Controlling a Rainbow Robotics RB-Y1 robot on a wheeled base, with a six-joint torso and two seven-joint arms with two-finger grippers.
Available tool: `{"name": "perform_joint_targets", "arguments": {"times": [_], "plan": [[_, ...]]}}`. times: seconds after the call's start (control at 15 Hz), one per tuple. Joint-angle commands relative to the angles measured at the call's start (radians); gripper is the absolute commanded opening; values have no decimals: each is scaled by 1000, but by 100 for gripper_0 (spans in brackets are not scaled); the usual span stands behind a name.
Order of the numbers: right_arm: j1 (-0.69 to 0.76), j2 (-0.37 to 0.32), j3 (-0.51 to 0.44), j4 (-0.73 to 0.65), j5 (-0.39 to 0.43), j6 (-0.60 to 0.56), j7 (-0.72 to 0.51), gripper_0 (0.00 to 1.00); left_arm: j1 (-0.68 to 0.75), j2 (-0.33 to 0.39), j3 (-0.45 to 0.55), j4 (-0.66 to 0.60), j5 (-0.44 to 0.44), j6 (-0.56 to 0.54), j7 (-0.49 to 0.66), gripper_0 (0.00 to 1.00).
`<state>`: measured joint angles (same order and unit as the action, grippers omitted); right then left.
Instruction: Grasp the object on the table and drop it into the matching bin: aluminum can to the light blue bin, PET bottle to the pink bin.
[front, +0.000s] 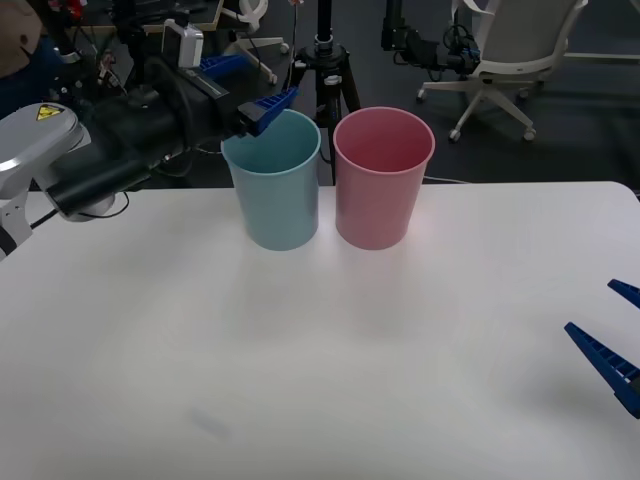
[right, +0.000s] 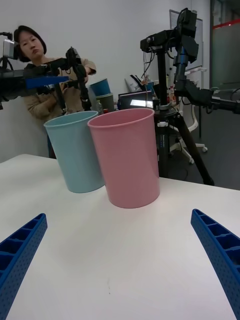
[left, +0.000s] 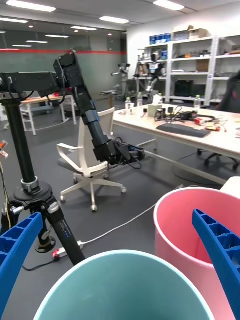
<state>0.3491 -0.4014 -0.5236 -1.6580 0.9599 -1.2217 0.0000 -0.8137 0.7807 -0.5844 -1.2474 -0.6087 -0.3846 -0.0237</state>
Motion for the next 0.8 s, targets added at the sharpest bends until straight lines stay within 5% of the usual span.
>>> {"name": "perform_joint_targets", "arguments": {"times": [0.07, 0.33, 0.8], "plan": [[0, 0, 0, 0, 0, 0, 0, 100, 53, 86, 0, -79, 95, -8, -22, 100], [0, 0, 0, 0, 0, 0, 0, 100, 191, 219, 48, -244, 192, -16, -56, 100], [0, 0, 0, 0, 0, 0, 0, 100, 493, 259, 262, -454, 132, -79, -71, 100]]}}
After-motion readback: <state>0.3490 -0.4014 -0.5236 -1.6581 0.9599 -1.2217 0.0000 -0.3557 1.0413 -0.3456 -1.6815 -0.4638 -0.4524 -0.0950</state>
